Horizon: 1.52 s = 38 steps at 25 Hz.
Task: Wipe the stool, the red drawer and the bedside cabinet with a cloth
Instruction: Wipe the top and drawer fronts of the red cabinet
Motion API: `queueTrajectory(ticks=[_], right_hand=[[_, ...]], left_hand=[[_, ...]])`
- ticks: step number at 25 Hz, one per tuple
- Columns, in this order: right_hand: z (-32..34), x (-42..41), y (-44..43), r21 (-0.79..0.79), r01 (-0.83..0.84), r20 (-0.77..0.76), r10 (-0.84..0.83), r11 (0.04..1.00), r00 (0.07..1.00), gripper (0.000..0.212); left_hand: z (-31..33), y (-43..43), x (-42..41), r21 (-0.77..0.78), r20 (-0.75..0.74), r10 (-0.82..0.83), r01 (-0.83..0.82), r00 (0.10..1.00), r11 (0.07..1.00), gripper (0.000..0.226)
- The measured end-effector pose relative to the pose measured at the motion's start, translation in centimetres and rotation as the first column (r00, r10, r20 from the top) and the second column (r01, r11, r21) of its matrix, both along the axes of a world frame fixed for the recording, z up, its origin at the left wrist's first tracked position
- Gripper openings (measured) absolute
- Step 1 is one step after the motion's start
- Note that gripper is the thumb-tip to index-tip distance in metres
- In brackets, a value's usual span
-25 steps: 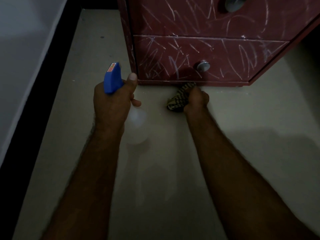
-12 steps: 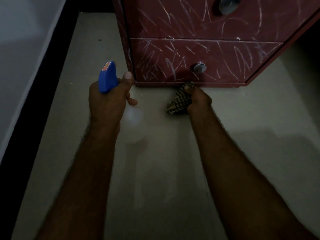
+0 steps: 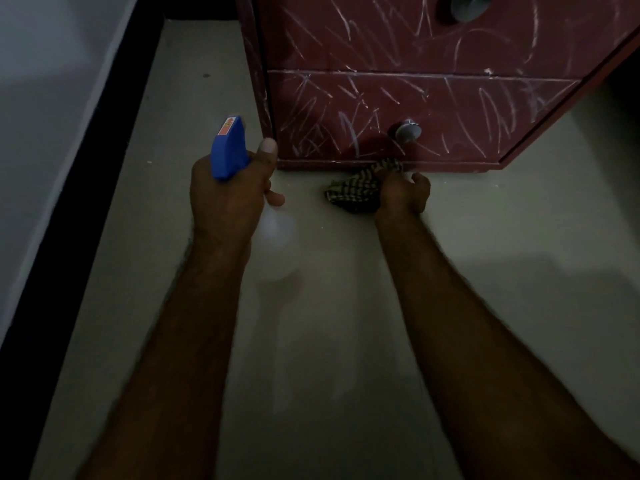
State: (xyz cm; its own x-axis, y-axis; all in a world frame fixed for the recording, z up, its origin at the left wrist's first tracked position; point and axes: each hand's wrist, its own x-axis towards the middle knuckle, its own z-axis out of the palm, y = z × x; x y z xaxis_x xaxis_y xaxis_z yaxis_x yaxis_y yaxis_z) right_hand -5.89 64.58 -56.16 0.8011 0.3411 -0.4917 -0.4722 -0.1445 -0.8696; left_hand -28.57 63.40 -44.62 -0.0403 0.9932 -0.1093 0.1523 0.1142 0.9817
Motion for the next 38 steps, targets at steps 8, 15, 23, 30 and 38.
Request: queueTrajectory(ticks=[8, 15, 23, 30, 38], right_hand=[[-0.6, -1.1, 0.6, -0.027, 0.045, -0.001, -0.045, 0.999, 0.999, 0.084], [-1.0, -3.4, 1.5, -0.029, 0.004, -0.014, -0.004, 1.0, 1.0, 0.082], [-1.4, -3.0, 1.8, -0.029, 0.122, 0.028, -0.121, 0.992, 0.992, 0.074], [-1.8, -4.4, 2.2, 0.003, 0.04, -0.011, -0.04, 0.999, 0.999, 0.086], [-2.5, -6.0, 3.3, -0.037, 0.008, 0.082, -0.005, 0.999, 0.997, 0.086]], left_hand=[[-0.3, 0.3, -0.4, 0.017, 0.025, 0.0, -0.001, 1.0, 1.0, 0.024], [-0.3, 0.4, -0.3, 0.026, 0.022, 0.006, -0.006, 1.0, 1.0, 0.022], [-0.7, 0.3, -0.5, 0.009, 0.011, 0.01, -0.01, 1.0, 1.0, 0.025], [-1.1, 0.2, -1.0, -0.012, -0.001, 0.023, -0.023, 1.0, 1.0, 0.025], [-1.3, 0.9, -1.4, 0.009, -0.004, 0.029, -0.029, 1.0, 1.0, 0.025]])
